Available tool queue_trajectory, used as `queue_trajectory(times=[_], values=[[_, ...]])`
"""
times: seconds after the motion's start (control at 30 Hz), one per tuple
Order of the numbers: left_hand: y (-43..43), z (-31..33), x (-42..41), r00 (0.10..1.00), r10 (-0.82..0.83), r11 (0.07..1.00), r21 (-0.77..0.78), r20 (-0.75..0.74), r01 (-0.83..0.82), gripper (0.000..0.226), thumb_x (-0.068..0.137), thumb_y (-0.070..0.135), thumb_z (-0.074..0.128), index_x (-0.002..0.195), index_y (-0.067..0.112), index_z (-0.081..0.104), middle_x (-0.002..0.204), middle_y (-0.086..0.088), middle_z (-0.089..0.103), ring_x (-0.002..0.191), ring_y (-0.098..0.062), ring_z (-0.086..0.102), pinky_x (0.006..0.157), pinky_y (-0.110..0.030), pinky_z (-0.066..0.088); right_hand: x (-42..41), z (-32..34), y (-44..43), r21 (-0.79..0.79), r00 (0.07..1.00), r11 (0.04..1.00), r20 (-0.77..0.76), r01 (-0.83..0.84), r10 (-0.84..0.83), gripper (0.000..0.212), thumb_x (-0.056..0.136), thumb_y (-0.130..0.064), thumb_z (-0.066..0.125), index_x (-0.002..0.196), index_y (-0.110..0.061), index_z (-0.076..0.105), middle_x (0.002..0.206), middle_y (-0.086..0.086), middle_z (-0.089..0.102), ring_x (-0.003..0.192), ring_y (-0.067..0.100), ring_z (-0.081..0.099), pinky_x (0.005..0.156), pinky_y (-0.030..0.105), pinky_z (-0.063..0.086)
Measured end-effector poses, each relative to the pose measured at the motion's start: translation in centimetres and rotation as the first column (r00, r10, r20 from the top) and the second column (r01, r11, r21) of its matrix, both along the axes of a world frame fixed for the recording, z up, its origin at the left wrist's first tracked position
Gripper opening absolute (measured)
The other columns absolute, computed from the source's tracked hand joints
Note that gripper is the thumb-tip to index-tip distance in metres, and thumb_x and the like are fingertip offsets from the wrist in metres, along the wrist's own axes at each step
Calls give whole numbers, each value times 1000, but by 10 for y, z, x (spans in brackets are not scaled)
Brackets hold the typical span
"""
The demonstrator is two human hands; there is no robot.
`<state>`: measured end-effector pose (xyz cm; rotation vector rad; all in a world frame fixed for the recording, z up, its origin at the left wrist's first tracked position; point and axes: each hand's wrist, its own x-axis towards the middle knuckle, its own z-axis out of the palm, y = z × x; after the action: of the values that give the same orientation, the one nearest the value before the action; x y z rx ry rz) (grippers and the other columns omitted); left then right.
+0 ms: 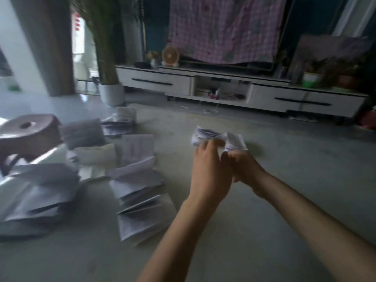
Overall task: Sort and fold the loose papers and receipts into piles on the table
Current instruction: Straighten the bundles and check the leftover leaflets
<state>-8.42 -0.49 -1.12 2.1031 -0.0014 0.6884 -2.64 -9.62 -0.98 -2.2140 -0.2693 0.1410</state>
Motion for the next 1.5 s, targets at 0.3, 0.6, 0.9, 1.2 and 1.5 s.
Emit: queue_trajectory(times=[0.3,0.6,0.9,1.2,1.5], values=[[136,-36,-161,956,205,949,197,209,-246,25,81,32,45,99,27,61,100,9,62,93,-9,57,82,-21,43,-110,5,55,93,947,943,56,-320,316,13,88,-11,52,86,-22,59,82,-5,60,81,13,58,75,26,46],[127,-30,-137,974,104,862,507,-201,12,65,79,35,70,136,17,45,135,-1,54,124,-18,50,97,-22,38,-136,8,-1,202,953,937,-47,-285,299,17,87,-2,53,79,-18,55,83,8,59,67,14,51,58,21,41],[127,-28,-130,934,56,623,744,-352,243,23,93,11,47,95,-1,66,113,-18,63,104,-30,59,89,-34,45,-141,-6,17,180,930,929,-118,-324,347,15,87,-3,53,79,-16,54,71,2,53,64,16,51,59,26,43],[102,-19,-158,991,-122,836,544,59,70,20,85,8,57,102,5,67,92,-9,71,79,-22,68,65,-25,51,-166,-5,63,622,785,778,-440,-84,436,20,89,-36,58,88,-16,60,79,0,59,70,13,54,63,24,44],[153,31,-163,954,256,966,1,155,-259,18,94,21,51,108,12,58,108,0,57,99,-17,55,82,-29,47,-145,64,126,539,909,827,-247,-159,335,14,94,-1,47,105,-2,56,89,12,61,74,22,59,59,31,50]])
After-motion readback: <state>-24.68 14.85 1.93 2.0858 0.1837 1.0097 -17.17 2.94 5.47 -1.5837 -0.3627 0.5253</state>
